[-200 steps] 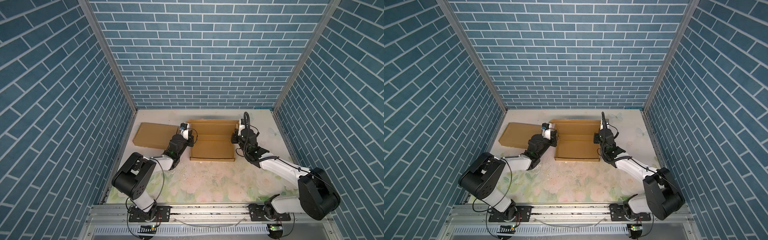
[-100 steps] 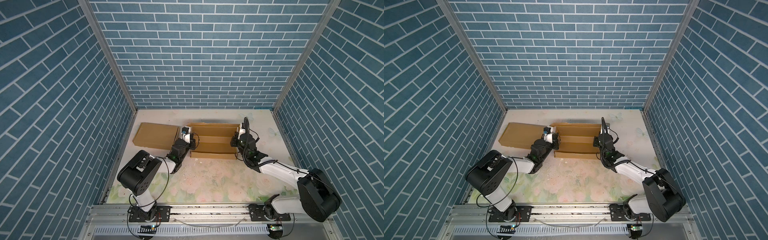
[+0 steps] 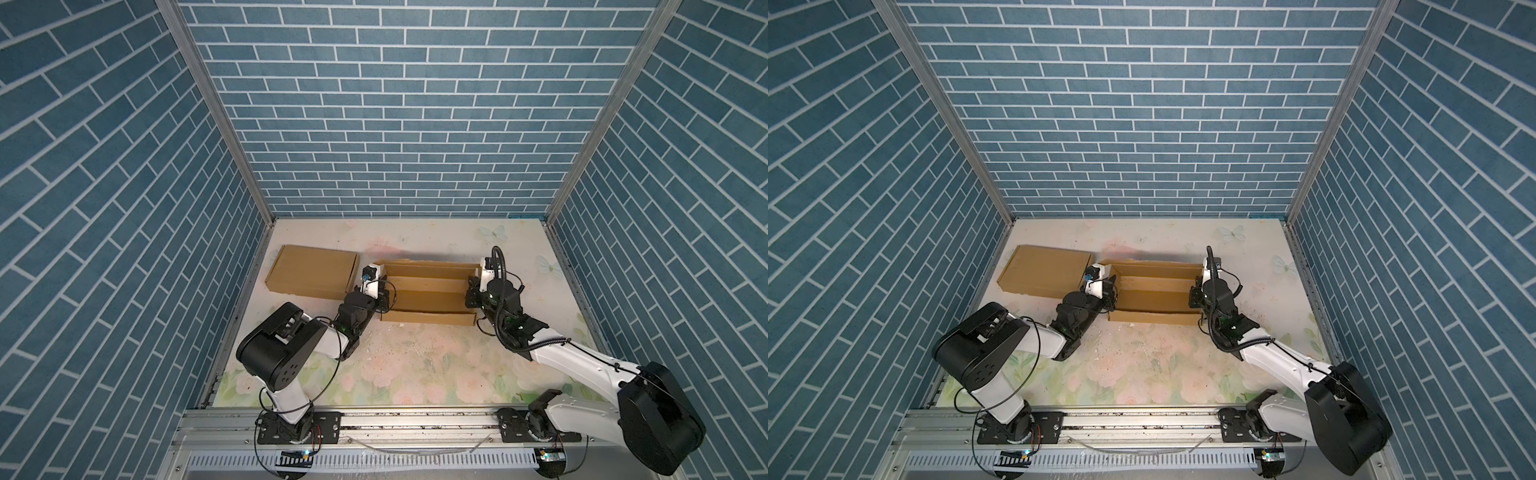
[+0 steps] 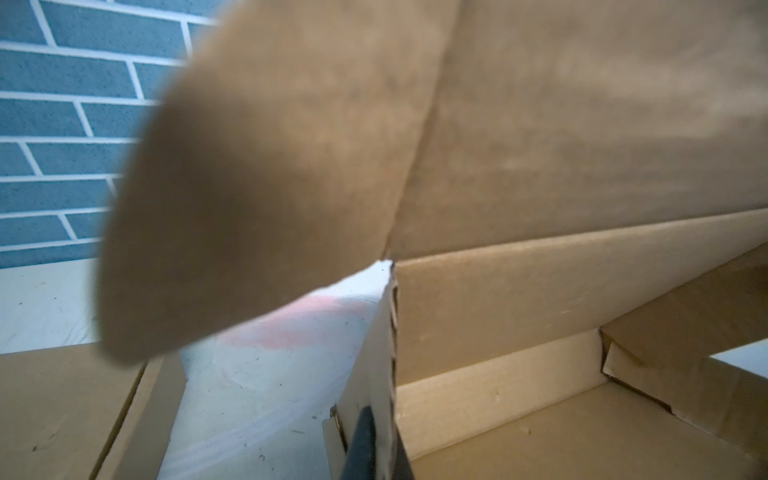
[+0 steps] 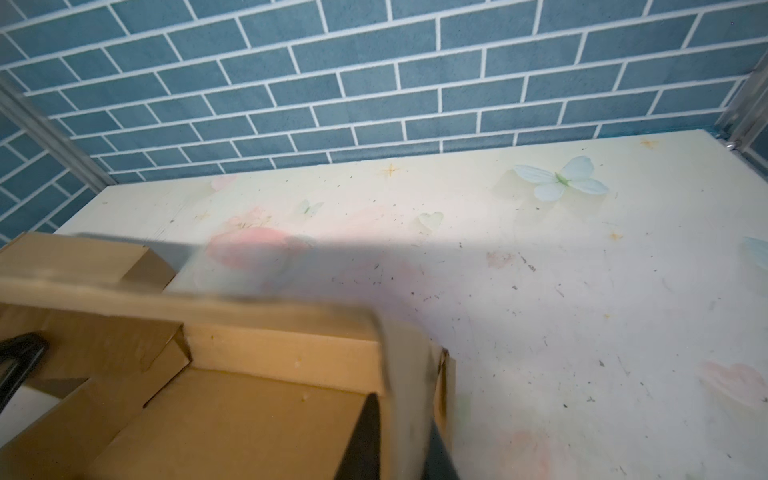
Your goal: Fold the paper box
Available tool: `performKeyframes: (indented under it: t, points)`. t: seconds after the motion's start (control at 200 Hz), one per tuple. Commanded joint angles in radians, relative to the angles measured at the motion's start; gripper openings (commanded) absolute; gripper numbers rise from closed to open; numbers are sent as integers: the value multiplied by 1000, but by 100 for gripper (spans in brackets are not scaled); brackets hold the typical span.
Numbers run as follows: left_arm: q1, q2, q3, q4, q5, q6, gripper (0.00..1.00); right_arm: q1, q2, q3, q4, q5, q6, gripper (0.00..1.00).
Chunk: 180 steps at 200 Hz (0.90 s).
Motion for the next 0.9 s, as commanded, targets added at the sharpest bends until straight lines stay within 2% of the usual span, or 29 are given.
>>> performKeyframes:
  t: [0.0, 0.145, 0.26, 0.37, 0.495, 0.68, 0.895]
  points:
    - [-31, 30, -50, -80, 49, 46, 2, -13, -76, -15, -123, -161, -60, 27]
    - [-33, 41, -82, -28, 39, 55, 2, -67, -191, 9, -314, -287, -123, 44]
    - [-37, 58, -99, 17, 35, 60, 2, -104, -291, 58, -513, -337, -197, 52]
    - [-37, 80, -112, 60, 28, 67, 2, -114, -341, 116, -680, -431, -258, 62]
    - [-37, 100, -121, 100, 30, 72, 2, -114, -353, 204, -833, -503, -328, 65]
    - [-39, 130, -133, 144, 33, 79, 2, -108, -246, 387, -1014, -576, -455, 70]
    - [-41, 141, -141, 160, 36, 88, 2, -63, -42, 621, -1113, -491, -617, 72]
